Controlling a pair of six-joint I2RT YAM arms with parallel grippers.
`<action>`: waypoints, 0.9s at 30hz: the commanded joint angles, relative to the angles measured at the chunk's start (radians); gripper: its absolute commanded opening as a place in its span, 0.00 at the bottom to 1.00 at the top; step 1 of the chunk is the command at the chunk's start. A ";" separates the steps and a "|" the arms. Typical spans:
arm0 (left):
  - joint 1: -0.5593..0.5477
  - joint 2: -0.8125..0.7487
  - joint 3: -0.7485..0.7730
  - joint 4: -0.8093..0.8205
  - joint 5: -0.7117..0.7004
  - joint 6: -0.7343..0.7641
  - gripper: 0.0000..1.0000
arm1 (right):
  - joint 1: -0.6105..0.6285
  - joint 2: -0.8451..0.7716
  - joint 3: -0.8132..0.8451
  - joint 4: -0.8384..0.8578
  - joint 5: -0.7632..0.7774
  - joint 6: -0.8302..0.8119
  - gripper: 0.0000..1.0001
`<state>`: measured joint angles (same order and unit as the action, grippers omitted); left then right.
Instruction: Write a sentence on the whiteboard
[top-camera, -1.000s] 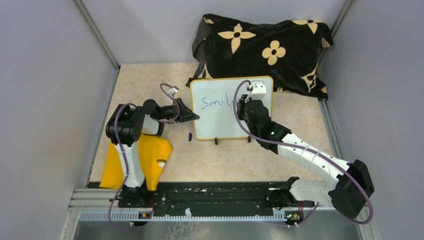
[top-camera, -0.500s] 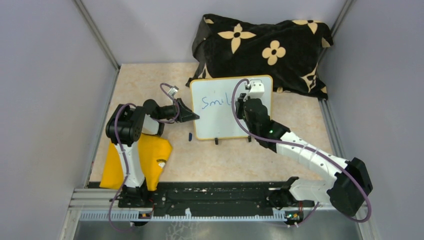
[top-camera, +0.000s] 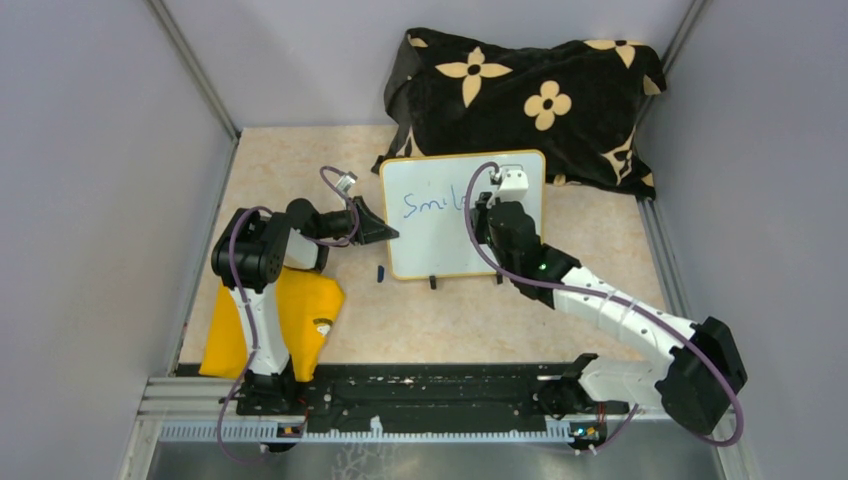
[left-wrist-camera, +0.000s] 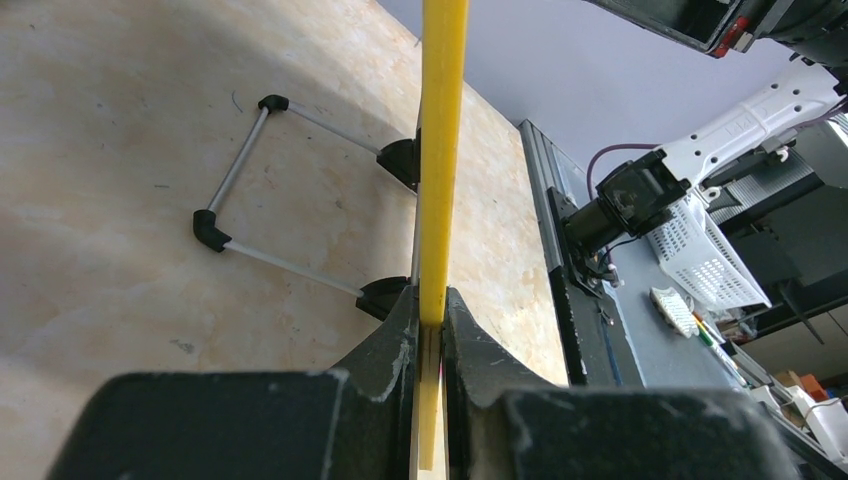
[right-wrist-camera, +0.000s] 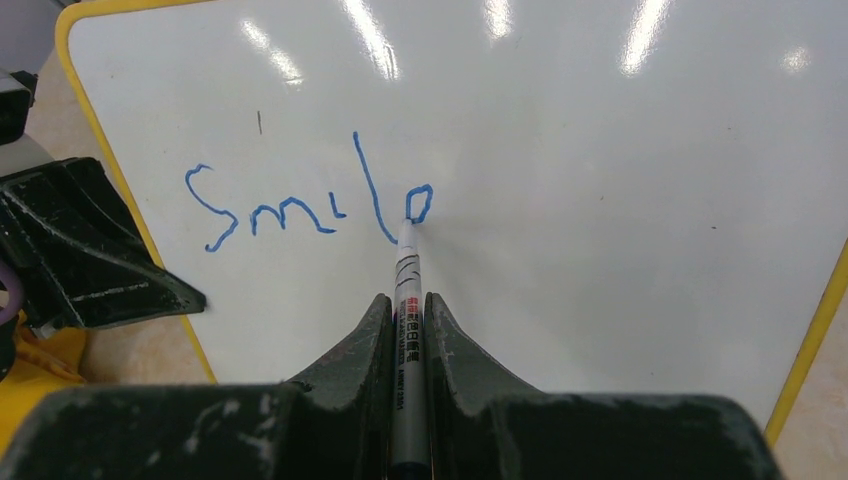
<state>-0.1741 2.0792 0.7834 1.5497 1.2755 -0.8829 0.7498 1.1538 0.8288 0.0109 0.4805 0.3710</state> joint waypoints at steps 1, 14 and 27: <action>-0.013 0.037 0.001 0.241 0.011 -0.007 0.00 | -0.013 -0.021 -0.017 -0.009 0.010 0.010 0.00; -0.013 0.038 0.001 0.242 0.010 -0.007 0.00 | -0.015 -0.079 -0.043 -0.068 0.084 -0.004 0.00; -0.015 0.038 0.000 0.242 0.012 -0.005 0.00 | -0.022 -0.176 -0.051 0.037 -0.031 -0.022 0.00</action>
<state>-0.1745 2.0796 0.7834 1.5501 1.2839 -0.8818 0.7364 1.0279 0.7654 -0.0498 0.5076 0.3668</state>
